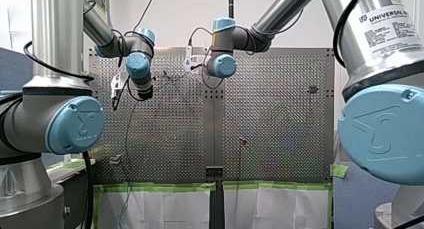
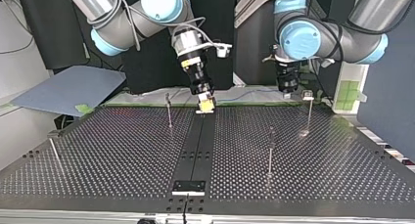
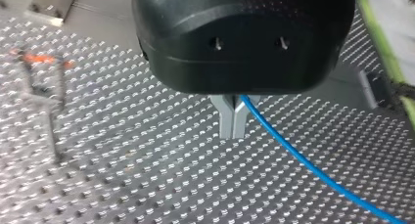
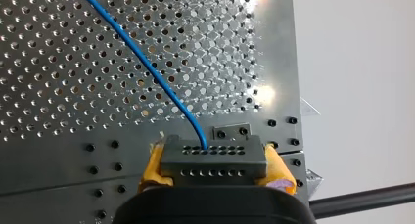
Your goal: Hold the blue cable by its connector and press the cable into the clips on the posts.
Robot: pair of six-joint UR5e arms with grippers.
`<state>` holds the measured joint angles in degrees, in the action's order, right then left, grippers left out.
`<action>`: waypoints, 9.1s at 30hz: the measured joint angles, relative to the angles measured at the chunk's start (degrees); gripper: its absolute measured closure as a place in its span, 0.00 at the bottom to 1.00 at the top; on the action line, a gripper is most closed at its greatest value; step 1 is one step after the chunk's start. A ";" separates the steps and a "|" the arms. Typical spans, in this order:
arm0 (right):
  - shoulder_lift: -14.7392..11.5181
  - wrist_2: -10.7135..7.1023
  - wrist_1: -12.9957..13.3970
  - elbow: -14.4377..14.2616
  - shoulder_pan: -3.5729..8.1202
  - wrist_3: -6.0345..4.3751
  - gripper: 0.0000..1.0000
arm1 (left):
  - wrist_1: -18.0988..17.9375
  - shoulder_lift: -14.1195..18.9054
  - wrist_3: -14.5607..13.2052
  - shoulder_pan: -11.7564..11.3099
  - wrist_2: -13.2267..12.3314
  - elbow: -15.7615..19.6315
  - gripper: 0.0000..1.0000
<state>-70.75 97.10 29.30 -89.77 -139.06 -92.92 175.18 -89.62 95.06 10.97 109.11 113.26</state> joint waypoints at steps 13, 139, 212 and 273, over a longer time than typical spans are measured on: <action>1.93 -0.17 -1.67 4.18 -0.37 0.22 1.00 | -1.86 1.26 3.59 -5.87 -5.48 -2.63 1.00; 9.50 -0.87 -5.01 13.07 4.43 -2.71 1.00 | -1.53 -1.30 2.97 -1.54 -1.58 -14.51 1.00; 10.57 -0.41 -6.64 13.45 5.18 -2.90 1.00 | -5.03 -6.00 0.49 -5.76 -4.00 -12.47 1.00; 11.73 -2.58 -5.34 16.49 9.89 -3.30 1.00 | 1.34 -13.24 2.51 -7.62 -10.53 -23.43 1.00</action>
<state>-59.02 94.52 23.97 -73.29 -129.16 -96.21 176.52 -102.87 97.56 3.35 98.57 89.83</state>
